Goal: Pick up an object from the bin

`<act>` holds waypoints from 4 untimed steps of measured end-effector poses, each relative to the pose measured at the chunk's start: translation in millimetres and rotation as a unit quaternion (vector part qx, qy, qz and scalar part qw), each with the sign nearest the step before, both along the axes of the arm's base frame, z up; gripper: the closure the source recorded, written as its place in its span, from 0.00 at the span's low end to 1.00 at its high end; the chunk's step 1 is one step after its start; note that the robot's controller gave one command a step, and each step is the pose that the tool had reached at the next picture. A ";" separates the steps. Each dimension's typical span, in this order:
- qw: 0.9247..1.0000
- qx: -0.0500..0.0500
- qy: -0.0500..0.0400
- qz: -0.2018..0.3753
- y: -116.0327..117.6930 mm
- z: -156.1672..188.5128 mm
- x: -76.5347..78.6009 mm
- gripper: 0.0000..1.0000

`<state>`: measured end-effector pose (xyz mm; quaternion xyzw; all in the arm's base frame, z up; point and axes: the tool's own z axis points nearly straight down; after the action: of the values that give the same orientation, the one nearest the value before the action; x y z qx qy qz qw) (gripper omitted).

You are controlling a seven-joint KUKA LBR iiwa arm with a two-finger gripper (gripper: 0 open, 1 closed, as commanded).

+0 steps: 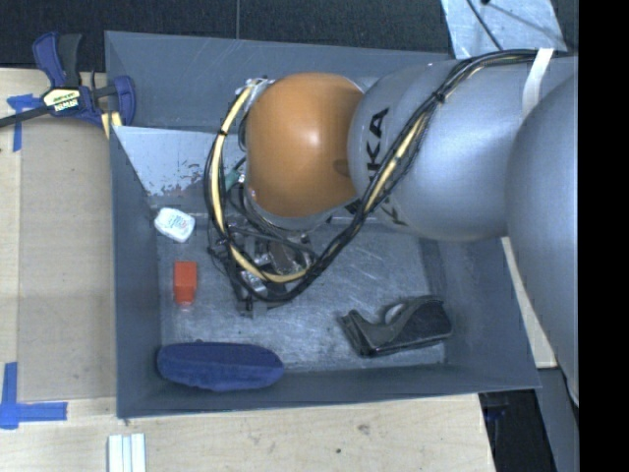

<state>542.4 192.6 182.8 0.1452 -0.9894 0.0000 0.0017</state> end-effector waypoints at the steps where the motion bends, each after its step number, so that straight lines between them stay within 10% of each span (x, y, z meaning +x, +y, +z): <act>1: 0.999 -0.001 0.000 -0.032 -29.2 -95.3 24.6 0.00; 2: 0.999 -0.001 -0.004 -0.044 -102.5 -113.7 62.2 0.00; 3: 0.983 0.002 -0.003 0.183 -54.2 -110.1 48.0 0.00; 4: 0.984 0.001 -0.004 0.180 -55.4 -109.7 48.7 1.00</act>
Offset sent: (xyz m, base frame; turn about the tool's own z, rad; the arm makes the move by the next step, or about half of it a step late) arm 0.0252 -0.0269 -0.0905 0.0598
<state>591.1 137.2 73.1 0.3214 -0.9469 -0.0006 -0.0021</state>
